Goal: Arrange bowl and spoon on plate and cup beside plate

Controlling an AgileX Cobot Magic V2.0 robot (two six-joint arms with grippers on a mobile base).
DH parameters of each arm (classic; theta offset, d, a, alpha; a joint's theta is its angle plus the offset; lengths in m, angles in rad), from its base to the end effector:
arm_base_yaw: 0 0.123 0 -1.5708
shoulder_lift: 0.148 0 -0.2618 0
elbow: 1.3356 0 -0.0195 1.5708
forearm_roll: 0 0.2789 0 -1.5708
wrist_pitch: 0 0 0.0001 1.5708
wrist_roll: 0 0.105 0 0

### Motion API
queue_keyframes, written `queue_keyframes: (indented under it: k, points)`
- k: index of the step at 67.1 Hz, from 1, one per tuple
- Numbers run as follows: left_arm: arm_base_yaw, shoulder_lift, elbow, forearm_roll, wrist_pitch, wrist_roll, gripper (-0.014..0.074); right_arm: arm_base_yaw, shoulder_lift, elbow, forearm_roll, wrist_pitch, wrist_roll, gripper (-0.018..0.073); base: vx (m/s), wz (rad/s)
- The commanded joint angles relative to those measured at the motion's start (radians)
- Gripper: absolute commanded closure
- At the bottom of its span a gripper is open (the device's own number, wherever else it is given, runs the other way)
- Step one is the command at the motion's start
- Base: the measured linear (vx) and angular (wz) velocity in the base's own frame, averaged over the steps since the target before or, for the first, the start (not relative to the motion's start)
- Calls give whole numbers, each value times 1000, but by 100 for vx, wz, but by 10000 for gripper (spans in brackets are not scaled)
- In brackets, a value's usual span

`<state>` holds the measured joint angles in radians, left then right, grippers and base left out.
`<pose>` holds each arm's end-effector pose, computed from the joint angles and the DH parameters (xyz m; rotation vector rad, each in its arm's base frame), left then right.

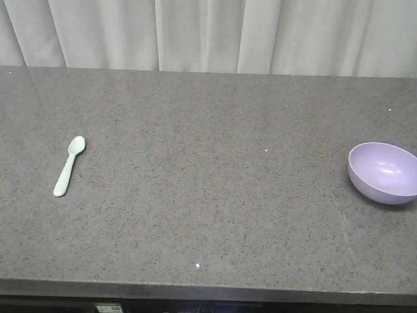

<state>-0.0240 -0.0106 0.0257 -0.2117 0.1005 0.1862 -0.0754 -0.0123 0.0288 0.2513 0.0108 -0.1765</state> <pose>0.1223 -0.0052 0.1956 0.0160 1.5972 -0.0545 0.1219 -0.0089 0.2038 0.1112 1.5065 0.0015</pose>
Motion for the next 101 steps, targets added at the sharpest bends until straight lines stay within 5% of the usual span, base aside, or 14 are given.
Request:
queue_keyframes:
  k: [1, 101]
  points:
    - [-3, -15, 26, -2, -81, -7, 603, -5, -9, 8, -6, -73, -9, 561, 0, 0]
    - [-3, -14, 26, -2, -81, -7, 603, -5, -9, 8, -6, -73, -9, 561, 0, 0]
